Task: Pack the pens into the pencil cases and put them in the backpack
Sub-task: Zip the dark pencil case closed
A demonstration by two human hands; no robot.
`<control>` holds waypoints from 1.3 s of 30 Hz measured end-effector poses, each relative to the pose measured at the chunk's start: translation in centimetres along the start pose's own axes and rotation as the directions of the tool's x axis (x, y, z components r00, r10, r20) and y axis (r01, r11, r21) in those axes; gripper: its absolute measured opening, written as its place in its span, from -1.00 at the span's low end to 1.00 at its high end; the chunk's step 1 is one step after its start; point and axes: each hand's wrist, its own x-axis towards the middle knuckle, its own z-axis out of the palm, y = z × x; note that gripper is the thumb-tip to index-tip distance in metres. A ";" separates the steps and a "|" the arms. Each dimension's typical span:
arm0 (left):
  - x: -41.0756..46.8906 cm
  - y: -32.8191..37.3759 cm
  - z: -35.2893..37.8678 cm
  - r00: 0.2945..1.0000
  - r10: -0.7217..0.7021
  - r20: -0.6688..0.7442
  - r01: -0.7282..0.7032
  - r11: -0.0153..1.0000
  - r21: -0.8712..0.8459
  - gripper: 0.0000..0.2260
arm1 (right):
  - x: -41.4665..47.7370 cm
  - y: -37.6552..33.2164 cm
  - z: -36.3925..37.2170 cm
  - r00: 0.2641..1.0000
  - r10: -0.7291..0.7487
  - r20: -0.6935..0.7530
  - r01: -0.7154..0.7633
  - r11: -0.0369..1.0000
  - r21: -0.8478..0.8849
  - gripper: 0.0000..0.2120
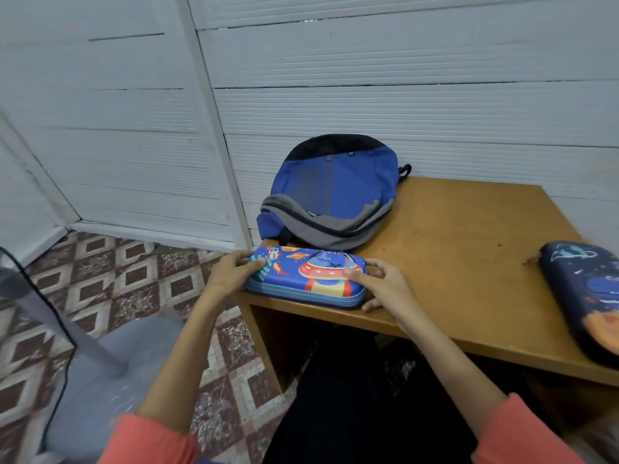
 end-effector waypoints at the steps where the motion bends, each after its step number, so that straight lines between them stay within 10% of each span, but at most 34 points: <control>1: 0.0 0.2 0.5 1.000 0.006 0.009 -0.007 1.000 0.008 -0.51 | 0.0 0.1 -0.8 1.000 0.004 -0.009 -0.004 1.000 0.003 -0.48; 19: -3.5 7.6 12.1 0.956 0.107 0.275 -0.091 0.993 -0.073 -0.46 | -2.7 0.5 -16.2 0.961 0.141 -0.237 -0.144 0.990 0.001 -0.53; 25: -4.6 8.5 15.6 0.935 0.061 0.350 0.005 0.982 -0.187 -0.63 | -3.4 1.7 -18.2 0.921 -0.060 -0.386 0.017 0.993 -0.114 -0.62; 39: -1.7 13.5 17.7 0.822 0.131 0.555 -0.155 0.988 -0.005 -0.71 | -7.5 4.6 -13.0 0.771 0.052 -0.635 0.143 0.957 0.252 -0.57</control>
